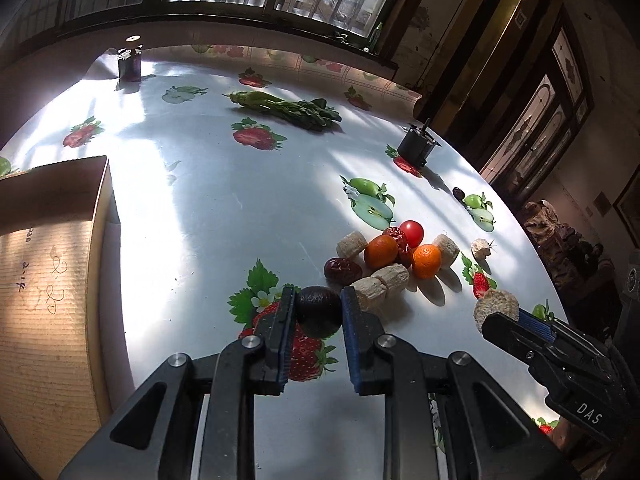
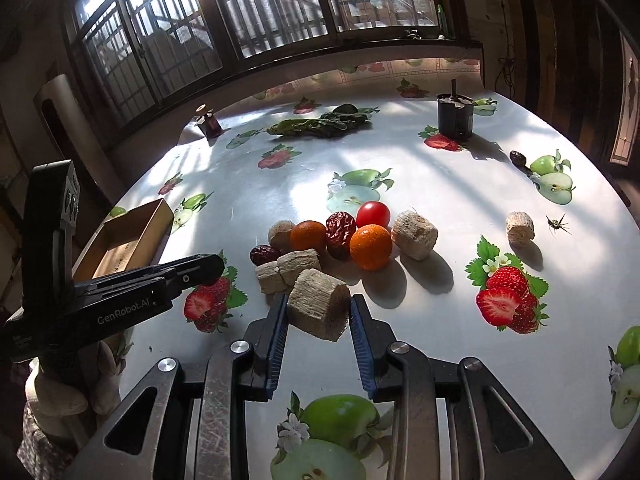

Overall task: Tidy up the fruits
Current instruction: 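Grasp the dark plum with the left tool while the right tool grasps a white yam piece, then carry the plum into the box and open the left tool while the right tool carries the yam piece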

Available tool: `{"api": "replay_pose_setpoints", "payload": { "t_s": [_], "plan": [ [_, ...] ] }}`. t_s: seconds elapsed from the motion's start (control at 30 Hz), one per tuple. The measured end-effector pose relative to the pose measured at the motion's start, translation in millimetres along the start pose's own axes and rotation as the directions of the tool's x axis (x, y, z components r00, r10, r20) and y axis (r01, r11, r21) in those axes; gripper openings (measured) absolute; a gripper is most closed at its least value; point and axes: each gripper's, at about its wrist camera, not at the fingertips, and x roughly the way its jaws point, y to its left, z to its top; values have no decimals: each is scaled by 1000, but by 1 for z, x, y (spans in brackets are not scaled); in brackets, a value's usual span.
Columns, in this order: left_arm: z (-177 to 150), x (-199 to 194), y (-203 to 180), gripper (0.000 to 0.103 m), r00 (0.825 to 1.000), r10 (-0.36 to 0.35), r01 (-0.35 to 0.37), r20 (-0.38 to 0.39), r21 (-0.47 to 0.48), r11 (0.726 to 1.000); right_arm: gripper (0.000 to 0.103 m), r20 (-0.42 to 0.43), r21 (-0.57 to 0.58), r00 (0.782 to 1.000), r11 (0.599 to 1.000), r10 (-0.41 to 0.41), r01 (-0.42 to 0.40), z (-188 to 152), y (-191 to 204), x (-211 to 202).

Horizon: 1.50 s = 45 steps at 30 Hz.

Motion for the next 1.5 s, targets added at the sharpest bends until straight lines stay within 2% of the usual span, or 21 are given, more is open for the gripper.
{"api": "replay_pose_setpoints", "payload": {
  "t_s": [0.1,0.23,0.33,0.4,0.47,0.53,0.57,0.63,0.77,0.9,1.1,1.2,1.27,1.33,1.47,1.5],
  "plan": [
    [-6,-48,34,21,997,48,-43,61,-71,997,33,19,-48,998,997,60,-59,4,33,-14],
    [-15,-102,96,21,977,191,-172,93,-179,969,33,-3,-157,984,972,176,-174,8,100,-9],
    [-20,-123,140,21,947,318,-299,49,-226,927,33,-60,-228,961,933,272,-278,9,153,4],
    [-26,-128,161,21,925,379,-367,16,-221,904,33,-108,-267,944,906,311,-329,7,185,17],
    [-31,-127,179,21,913,408,-402,-21,-222,888,33,-162,-302,933,884,321,-357,1,213,36],
    [-38,-124,192,21,907,418,-417,-46,-222,881,23,-222,-318,924,873,311,-370,-6,235,58],
    [-41,-124,195,21,902,429,-429,-53,-220,876,23,-237,-324,926,874,294,-361,-9,241,67],
    [-45,-122,203,22,894,443,-447,-69,-218,868,23,-217,-327,937,883,276,-336,-11,243,70],
    [-54,-120,216,22,898,429,-439,-95,-233,867,23,-184,-306,952,906,245,-292,-10,220,60],
    [-57,-118,218,22,900,425,-436,-98,-241,867,23,-206,-330,959,908,196,-256,-17,190,55],
    [-56,-127,213,23,900,429,-434,-84,-276,858,25,-270,-397,948,878,169,-269,-33,169,63],
    [-57,-144,205,25,900,433,-426,-45,-299,854,37,-293,-422,938,856,184,-300,-41,172,72],
    [-59,-157,198,32,899,438,-420,-13,-311,853,44,-284,-444,941,844,186,-300,-43,176,76],
    [-62,-169,191,41,897,441,-412,20,-324,852,44,-254,-478,953,834,167,-274,-46,182,80],
    [-69,-184,183,41,902,427,-381,58,-355,854,44,-220,-539,963,803,158,-255,-50,194,85],
    [-71,-187,182,41,904,423,-373,64,-365,853,39,-224,-543,961,798,163,-262,-51,196,86]
  ]
}}
